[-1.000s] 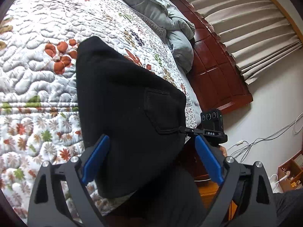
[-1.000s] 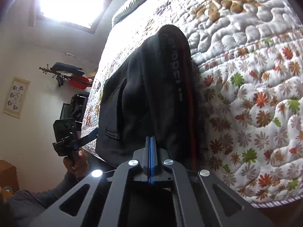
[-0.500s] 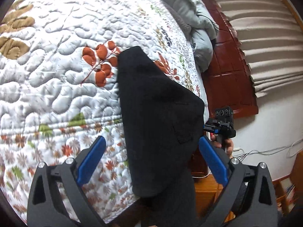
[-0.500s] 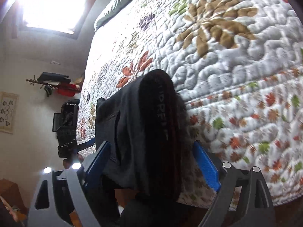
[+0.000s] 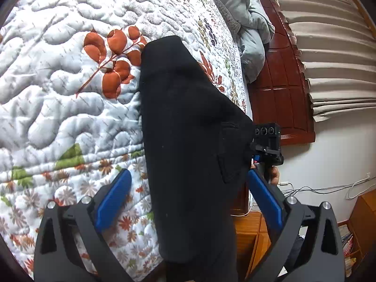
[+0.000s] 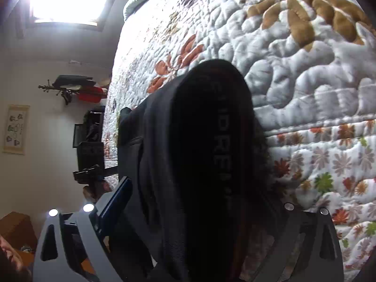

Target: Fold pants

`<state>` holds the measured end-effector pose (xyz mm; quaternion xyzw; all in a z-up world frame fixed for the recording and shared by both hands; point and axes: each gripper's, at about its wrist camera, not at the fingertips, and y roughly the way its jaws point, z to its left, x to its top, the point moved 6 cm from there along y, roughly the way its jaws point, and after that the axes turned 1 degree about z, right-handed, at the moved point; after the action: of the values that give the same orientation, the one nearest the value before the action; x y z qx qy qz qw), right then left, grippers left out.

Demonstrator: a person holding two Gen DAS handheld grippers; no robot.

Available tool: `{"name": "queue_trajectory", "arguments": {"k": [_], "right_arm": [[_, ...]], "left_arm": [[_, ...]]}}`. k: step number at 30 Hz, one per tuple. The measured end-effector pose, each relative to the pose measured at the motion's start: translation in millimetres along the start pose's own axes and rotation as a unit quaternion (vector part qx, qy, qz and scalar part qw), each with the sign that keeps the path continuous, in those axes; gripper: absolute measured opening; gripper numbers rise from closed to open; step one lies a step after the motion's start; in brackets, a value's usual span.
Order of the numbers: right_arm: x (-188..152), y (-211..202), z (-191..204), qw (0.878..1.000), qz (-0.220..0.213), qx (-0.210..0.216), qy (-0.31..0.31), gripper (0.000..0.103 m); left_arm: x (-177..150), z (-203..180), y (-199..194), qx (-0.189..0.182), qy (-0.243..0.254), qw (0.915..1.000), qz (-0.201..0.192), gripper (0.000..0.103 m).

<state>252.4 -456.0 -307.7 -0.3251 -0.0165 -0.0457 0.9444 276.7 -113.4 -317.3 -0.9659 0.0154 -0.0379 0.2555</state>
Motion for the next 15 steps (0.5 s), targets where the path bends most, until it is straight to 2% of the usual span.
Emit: {"name": "queue_trajectory", "arguments": {"k": [4,7,9,10,14,15], "right_arm": [[-0.5,3.1,1.7,1.0,0.003,-0.007,-0.002,0.097],[-0.3,4.5,5.0,1.0,-0.001,-0.014,0.0,0.091],[-1.6,3.9,2.5,1.0,-0.004,-0.018,0.008,0.076],[-2.4,-0.2,-1.8,1.0,-0.004,-0.017,0.009,0.075],[-0.6,-0.2,0.4,1.0,-0.008,-0.021,0.006,0.052],[-0.9,0.0,2.3,1.0,-0.009,-0.024,0.003,0.049]], "left_arm": [[-1.7,-9.0,12.9,0.003,0.022,0.9996,0.017,0.098],[1.6,-10.7,21.2,0.008,0.018,0.9997,0.017,0.098],[3.2,-13.6,25.7,0.008,0.016,0.9997,0.015,0.098],[3.8,-15.1,28.3,0.01,0.015,0.9997,0.015,0.098],[5.8,-18.4,32.3,0.023,0.013,0.9996,0.012,0.097],[5.6,-19.4,32.6,0.028,0.014,0.9994,0.011,0.091]]}}
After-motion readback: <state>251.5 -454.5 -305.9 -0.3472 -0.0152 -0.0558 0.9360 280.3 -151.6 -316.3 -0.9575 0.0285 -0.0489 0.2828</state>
